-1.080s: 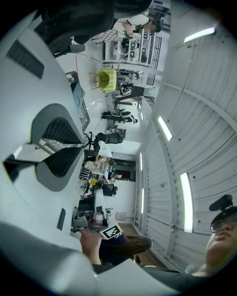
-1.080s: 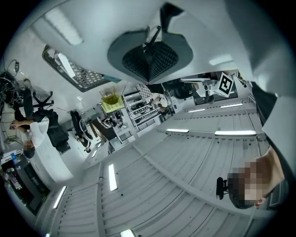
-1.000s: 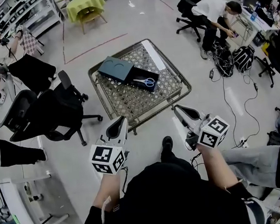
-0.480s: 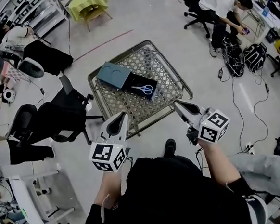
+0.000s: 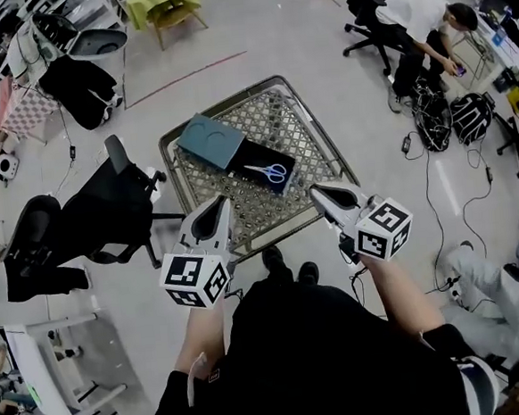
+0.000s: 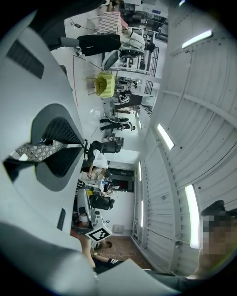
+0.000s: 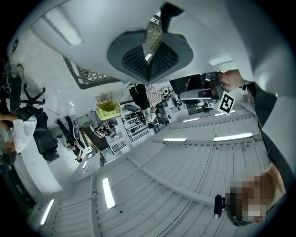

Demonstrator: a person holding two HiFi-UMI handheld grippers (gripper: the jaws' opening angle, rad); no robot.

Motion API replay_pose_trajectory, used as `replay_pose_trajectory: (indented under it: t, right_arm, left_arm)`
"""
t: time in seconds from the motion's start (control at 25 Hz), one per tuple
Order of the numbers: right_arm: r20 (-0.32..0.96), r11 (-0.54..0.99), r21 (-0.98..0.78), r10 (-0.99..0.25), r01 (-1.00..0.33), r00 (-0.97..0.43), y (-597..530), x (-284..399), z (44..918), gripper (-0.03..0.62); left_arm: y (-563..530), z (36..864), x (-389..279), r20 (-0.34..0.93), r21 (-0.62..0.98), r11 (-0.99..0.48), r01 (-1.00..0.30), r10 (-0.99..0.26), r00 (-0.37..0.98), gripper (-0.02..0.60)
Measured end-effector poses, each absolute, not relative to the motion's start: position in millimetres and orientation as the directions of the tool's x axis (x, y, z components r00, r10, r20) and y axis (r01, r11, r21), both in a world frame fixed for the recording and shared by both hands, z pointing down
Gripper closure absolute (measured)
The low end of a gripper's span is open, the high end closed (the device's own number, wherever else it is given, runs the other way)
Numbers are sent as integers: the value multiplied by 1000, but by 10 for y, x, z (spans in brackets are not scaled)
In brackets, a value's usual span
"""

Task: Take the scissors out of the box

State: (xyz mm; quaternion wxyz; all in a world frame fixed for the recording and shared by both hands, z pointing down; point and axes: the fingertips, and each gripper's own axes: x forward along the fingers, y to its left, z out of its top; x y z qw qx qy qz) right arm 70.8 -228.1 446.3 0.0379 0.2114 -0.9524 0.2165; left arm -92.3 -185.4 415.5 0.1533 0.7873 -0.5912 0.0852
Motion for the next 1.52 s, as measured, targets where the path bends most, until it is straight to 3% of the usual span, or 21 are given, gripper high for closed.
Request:
replay_pose_trajectory:
  t: [0.28,0.32,0.36,0.84,1.52]
  right_arm:
    - [265,826,-321,-391,-463,-881,-2684,302,4549,577]
    - [276,826,-319,-387,-464,-880,-2722,240,4555,500]
    - [287,827,-317,-382,-464,-878,-2754,182,4570,473]
    - [508,852,-254,-285,-458,-813,-3061,-29,5382,436]
    - [797,917,-222,-26,-332,-604,-3345,-194,7013,436]
  left_arm:
    - [-2256,4148,-1180,281,143,-303,-942,-900,333,552]
    - [-2294,4174,-1202,285,143,-314,-938,-895,343,552]
    - [-2328,4207,-1223,289,145,-324,-935,-890,353,552]
    - [-2542,4666,-1370,373,192,-297,-935,-860,349,552]
    - [-2745,5248,-1484,458,272,-133,-953,-853,250,552]
